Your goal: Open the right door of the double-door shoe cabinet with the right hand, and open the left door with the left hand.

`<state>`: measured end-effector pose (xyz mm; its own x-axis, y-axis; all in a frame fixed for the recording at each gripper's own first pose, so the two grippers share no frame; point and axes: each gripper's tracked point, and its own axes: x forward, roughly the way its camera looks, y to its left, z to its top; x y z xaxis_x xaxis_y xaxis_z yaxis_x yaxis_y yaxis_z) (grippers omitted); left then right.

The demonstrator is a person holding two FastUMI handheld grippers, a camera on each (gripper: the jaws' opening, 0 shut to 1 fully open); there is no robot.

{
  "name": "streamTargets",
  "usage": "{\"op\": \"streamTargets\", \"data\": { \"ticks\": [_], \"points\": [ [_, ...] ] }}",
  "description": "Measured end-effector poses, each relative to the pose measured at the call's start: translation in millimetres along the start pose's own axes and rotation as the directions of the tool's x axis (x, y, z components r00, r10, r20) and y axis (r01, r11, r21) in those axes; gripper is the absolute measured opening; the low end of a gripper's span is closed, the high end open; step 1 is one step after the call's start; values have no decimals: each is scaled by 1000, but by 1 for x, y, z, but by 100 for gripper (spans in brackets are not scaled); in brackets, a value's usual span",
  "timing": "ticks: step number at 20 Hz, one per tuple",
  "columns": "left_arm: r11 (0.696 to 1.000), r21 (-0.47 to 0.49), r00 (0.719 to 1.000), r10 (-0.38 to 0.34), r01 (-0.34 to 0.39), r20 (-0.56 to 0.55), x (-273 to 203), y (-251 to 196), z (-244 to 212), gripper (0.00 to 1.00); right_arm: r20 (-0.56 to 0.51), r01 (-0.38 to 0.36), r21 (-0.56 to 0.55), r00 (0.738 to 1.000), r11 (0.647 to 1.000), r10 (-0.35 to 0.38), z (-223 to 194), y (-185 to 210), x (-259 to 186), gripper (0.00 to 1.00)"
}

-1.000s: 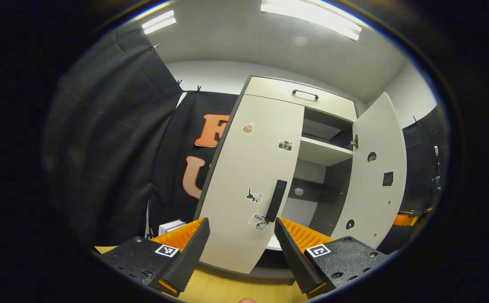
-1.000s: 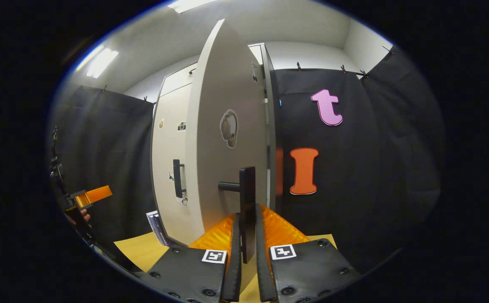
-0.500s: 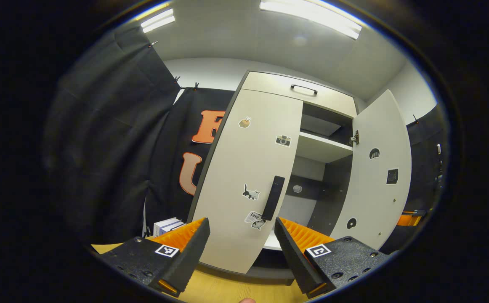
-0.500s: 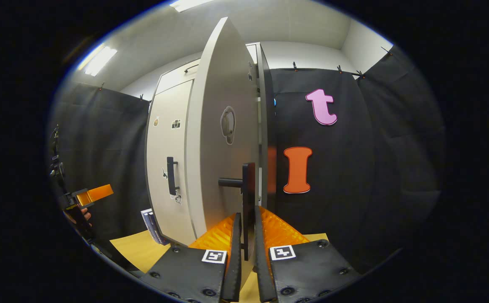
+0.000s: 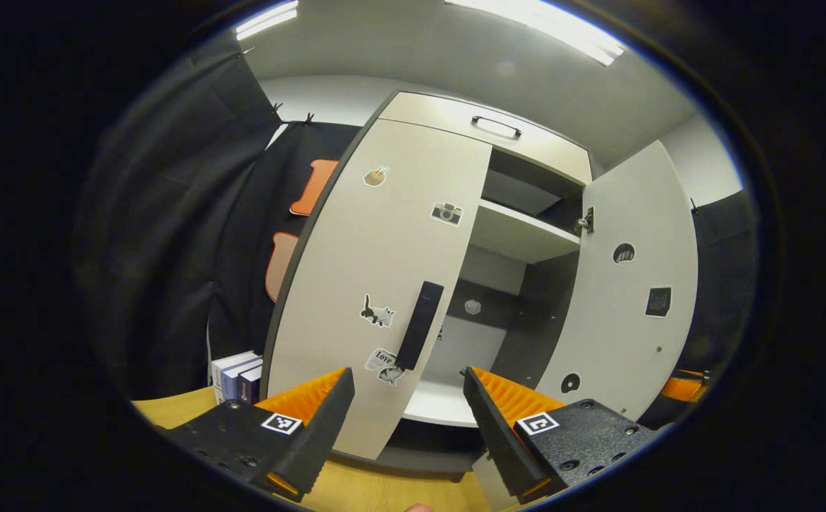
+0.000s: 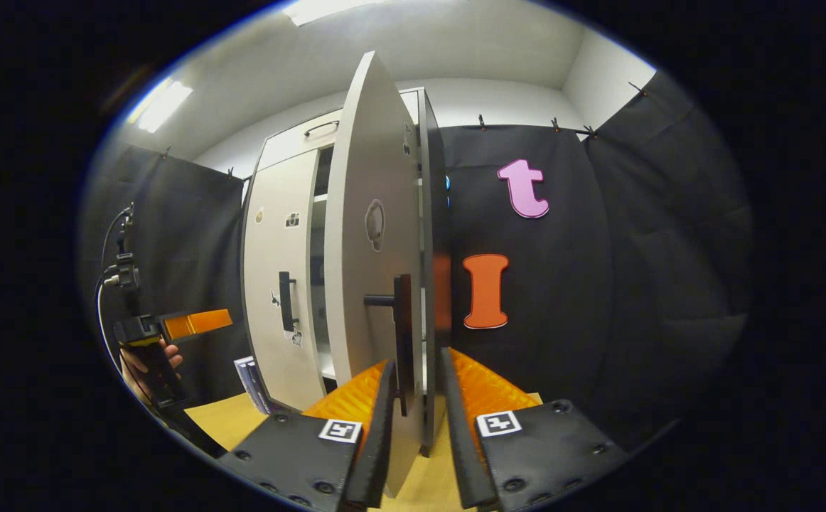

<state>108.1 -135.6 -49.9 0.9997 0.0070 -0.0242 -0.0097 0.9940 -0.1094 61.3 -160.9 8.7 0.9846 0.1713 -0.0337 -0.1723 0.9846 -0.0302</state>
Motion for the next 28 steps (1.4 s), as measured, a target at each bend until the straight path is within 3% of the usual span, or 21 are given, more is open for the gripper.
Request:
{"op": "streamTargets", "data": {
  "ticks": [2, 5, 7, 8, 9, 10, 12, 13, 14, 15, 16, 17, 18, 19, 20, 28],
  "points": [
    [999, 46, 1000, -25, 26, -5, 14, -3, -2, 95, -5, 38, 3, 999, 999, -38, -7, 3, -6, 63],
    [992, 98, 996, -84, 83, 6, 41, -11, 10, 95, 0, 96, 32, 995, 995, -96, -9, 8, -16, 93],
    [987, 116, 994, -109, 109, 0, 61, -12, 14, 92, -8, 108, 57, 994, 993, -107, -13, 19, -21, 93],
    [986, 126, 994, -111, 112, -11, 71, -10, 12, 95, -11, 117, 64, 993, 991, -116, -16, 23, -24, 100],
    [984, 133, 993, -115, 116, -18, 80, -9, 11, 95, -6, 125, 64, 992, 990, -125, -16, 27, -27, 93],
    [982, 141, 992, -124, 126, -21, 89, -11, 11, 95, 7, 131, 57, 991, 990, -132, -15, 30, -31, 100],
    [977, 177, 992, -124, 123, -8, 113, -14, 15, 95, 27, 144, 48, 989, 988, -145, -10, 37, -39, 100],
    [974, 202, 994, -109, 105, 5, 126, -12, 17, 94, 30, 145, 45, 989, 988, -146, -10, 40, -46, 93],
    [970, 228, 996, -94, 90, 8, 138, -10, 15, 95, 35, 148, 40, 988, 988, -150, -9, 43, -51, 100],
    [965, 247, 996, -91, 87, 4, 148, -10, 13, 91, 41, 158, 30, 986, 987, -159, -7, 44, -55, 93],
    [962, 258, 996, -90, 86, 2, 156, -11, 11, 94, 48, 173, 18, 984, 985, -173, -6, 43, -59, 93],
    [962, 258, 996, -88, 85, 1, 163, -11, 10, 94, 55, 190, 10, 980, 982, -190, -3, 40, -62, 100],
    [963, 254, 996, -89, 87, -4, 168, -11, 7, 95, 59, 206, 6, 977, 979, -206, -2, 38, -66, 100],
    [964, 251, 996, -89, 89, -12, 172, -11, 4, 94, 61, 216, 6, 974, 976, -216, -1, 36, -69, 92],
    [964, 250, 996, -85, 87, -19, 174, -9, 0, 94, 63, 227, 7, 972, 974, -227, -1, 34, -71, 100],
    [961, 273, 999, -34, 42, -35, 193, 7, -9, 96, 26, 276, 32, 961, 961, -276, -11, 12, -70, 100]
  ]
}}
